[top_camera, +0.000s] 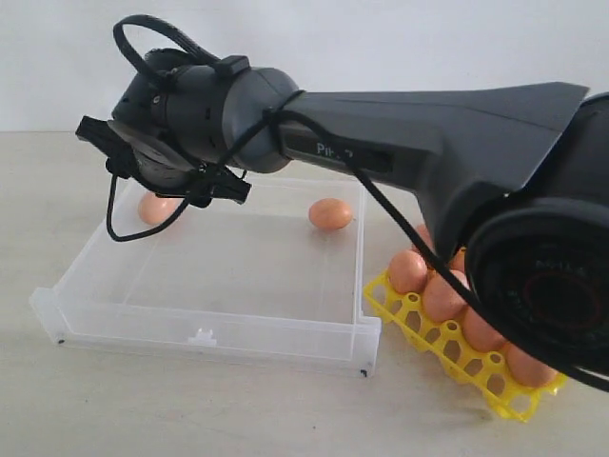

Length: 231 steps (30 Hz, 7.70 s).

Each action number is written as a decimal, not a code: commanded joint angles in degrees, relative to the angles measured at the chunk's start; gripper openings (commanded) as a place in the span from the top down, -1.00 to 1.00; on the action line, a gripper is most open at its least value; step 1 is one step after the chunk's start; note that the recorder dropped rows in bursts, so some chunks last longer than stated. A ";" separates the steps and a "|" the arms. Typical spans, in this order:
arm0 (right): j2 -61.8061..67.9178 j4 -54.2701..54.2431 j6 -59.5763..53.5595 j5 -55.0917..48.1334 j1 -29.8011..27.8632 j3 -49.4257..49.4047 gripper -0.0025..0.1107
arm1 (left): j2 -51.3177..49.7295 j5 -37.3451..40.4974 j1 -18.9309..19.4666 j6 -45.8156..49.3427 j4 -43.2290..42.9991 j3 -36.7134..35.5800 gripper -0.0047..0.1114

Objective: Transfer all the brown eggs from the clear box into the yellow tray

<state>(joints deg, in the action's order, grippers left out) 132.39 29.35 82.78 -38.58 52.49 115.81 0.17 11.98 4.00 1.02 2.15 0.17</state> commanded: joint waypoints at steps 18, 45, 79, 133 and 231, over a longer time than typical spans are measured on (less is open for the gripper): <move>6.07 -4.64 0.41 18.35 -2.93 0.35 -0.12 | -0.17 -0.34 0.04 0.13 -0.12 -0.17 0.99; 14.10 -12.48 -10.36 12.37 -4.66 12.34 -0.12 | -0.17 -0.34 0.04 0.13 -0.12 -0.17 0.99; 17.10 -13.38 -12.84 17.18 -5.28 12.34 -0.11 | -0.17 -0.34 0.04 0.13 -0.12 -0.17 0.99; 14.13 -13.66 -12.70 15.91 -5.02 12.34 -0.04 | -0.17 -0.34 0.04 0.13 -0.12 -0.17 0.99; 23.72 -12.08 -6.86 22.69 -6.59 19.68 -0.09 | -0.17 -0.34 0.04 0.13 -0.12 -0.17 0.99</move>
<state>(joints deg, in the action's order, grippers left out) 155.61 17.06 76.08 -15.58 46.22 134.06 0.17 11.98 4.00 1.02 2.15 0.17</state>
